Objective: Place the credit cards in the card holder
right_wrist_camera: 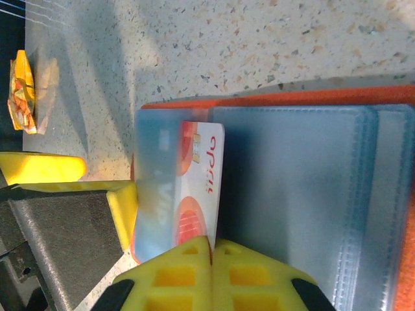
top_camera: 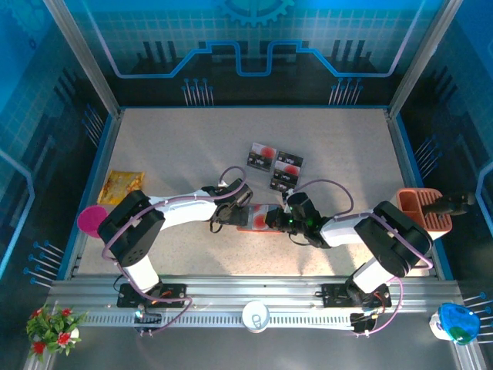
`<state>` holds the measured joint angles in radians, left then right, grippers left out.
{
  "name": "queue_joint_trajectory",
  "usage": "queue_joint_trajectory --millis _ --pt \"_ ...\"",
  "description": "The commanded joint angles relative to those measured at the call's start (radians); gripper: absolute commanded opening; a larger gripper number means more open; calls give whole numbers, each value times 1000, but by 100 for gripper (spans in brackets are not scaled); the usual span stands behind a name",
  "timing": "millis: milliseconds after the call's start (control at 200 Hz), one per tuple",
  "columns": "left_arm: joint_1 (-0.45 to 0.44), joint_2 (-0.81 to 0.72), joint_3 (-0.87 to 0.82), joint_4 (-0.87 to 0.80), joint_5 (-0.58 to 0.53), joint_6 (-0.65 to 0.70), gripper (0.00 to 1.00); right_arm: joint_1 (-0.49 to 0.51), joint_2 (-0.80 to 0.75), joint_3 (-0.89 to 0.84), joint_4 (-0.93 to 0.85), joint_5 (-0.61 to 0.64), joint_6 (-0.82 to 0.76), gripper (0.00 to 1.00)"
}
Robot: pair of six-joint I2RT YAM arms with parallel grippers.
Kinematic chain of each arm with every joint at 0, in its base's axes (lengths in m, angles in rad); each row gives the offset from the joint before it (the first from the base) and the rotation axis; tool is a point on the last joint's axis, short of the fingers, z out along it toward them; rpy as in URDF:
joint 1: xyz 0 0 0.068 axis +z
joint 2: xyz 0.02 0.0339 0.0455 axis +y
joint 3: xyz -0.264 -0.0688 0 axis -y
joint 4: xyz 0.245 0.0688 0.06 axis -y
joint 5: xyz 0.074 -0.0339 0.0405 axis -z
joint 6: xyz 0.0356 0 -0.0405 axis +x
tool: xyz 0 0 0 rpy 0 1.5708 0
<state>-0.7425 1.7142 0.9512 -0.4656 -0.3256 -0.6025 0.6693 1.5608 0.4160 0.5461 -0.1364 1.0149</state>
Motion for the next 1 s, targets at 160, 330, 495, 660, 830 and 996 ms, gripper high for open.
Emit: queue_joint_trajectory --millis 160,330,495,660,830,996 --pt "-5 47 -29 -18 1 -2 99 20 51 20 -102 7 4 0" --pt "-6 47 -29 -16 2 -1 99 19 106 43 -86 -25 8 0" --pt "-5 42 -31 -19 -2 1 99 16 113 53 -84 -60 -7 12" --pt "-3 25 -20 -35 -3 4 99 -4 23 93 -214 -84 -95 36" --pt "5 -25 -12 -44 17 -6 99 -29 -87 161 -427 -58 -226 38" --pt "16 -56 -12 -43 37 -19 99 -34 -73 247 -523 -61 -329 24"
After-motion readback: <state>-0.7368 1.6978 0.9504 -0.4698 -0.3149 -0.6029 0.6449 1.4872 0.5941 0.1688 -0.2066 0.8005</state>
